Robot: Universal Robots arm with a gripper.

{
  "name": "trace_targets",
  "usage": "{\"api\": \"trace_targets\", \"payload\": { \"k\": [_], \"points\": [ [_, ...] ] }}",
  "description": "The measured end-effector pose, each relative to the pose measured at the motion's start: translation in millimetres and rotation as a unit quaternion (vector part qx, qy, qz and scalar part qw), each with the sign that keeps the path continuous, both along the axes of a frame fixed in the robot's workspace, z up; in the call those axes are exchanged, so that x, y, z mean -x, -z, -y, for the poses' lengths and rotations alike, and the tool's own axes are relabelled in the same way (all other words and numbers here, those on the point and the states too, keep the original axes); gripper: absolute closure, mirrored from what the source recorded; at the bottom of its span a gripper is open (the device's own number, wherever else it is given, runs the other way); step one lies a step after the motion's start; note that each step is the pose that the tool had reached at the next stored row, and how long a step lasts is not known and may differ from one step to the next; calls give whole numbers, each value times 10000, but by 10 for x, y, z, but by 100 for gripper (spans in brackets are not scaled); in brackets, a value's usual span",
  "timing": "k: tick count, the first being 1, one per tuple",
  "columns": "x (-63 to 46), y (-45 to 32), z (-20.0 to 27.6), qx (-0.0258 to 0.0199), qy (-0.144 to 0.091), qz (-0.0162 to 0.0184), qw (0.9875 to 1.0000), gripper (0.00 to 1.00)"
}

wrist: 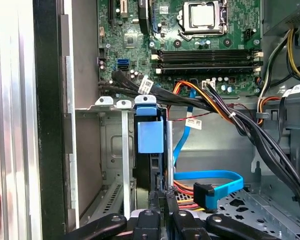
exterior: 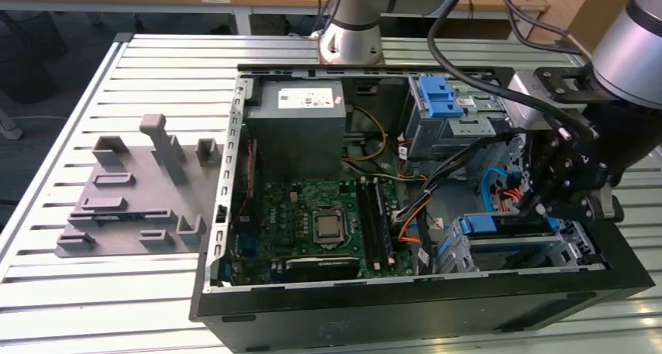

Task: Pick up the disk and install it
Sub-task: 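Insert the first disk wire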

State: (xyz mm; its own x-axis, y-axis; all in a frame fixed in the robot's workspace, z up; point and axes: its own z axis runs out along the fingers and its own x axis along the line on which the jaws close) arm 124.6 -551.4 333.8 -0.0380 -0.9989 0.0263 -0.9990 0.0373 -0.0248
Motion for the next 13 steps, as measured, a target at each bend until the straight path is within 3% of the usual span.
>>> {"api": "trace_targets", "payload": {
  "k": [13],
  "points": [
    [0,56,11,-3,0,0,10000,84]
  ]
}}
